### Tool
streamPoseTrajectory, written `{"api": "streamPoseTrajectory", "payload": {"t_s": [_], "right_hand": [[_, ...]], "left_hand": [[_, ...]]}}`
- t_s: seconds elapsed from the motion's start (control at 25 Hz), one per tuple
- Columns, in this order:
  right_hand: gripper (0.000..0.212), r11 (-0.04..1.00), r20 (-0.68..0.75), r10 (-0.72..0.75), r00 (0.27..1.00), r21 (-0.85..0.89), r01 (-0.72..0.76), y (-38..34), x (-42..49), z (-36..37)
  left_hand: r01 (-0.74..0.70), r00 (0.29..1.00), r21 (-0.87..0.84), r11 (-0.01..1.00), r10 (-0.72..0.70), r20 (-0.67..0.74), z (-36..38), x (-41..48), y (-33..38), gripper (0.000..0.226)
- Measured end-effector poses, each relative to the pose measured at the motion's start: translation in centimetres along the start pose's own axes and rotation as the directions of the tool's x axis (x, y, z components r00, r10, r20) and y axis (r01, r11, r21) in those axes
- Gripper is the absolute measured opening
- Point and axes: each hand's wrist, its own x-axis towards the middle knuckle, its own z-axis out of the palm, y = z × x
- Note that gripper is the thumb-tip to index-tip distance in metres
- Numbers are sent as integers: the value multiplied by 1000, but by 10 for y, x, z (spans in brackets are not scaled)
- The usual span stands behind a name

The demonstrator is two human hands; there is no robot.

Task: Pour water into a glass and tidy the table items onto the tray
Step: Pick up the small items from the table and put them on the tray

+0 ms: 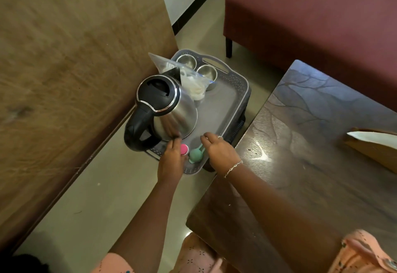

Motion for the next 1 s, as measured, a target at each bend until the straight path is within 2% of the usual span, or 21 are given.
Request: {"api": "streamPoseTrajectory", "payload": {"t_s": [0.08, 0.12, 0.24, 0.32, 0.4, 0.52, 0.68, 0.84, 1.0], "right_hand": [[47, 998, -193, -44, 980, -53, 35, 19, -22, 2], [44, 994, -248, -62, 967, -108, 36, 28, -35, 3], [45, 985, -325, -5, 946, -167, -52, 51, -78, 1], [61, 979, -324, 58, 944, -166, -117, 66, -108, 0], [74, 969, -319, 121, 940, -169, -182, 86, -149, -4], [77, 953, -375, 233, 897, -98, -288, 122, -220, -3], [59, 897, -407, 382, 829, -52, -439, 173, -315, 9], [54, 806, -474, 515, 714, -14, -591, 221, -409, 18], [79, 715, -459, 638, 618, 56, -697, 257, -483, 20]], "left_hand": [[-27, 996, 102, 994, 35, -76, -3, -13, 10, 49], [-72, 988, 180, 981, 96, -125, -3, -22, 17, 48], [-293, 919, 426, 856, 375, -122, 11, -49, 53, 57], [-364, 883, 500, 786, 462, -82, 27, -66, 82, 70], [-415, 865, 506, 756, 500, -38, 45, -89, 122, 79], [-530, 812, 495, 689, 581, 61, 79, -131, 180, 85], [-676, 713, 446, 587, 674, 194, 131, -185, 250, 85], [-803, 573, 394, 448, 763, 299, 183, -237, 312, 85], [-860, 479, 370, 353, 808, 343, 222, -276, 360, 76]]}}
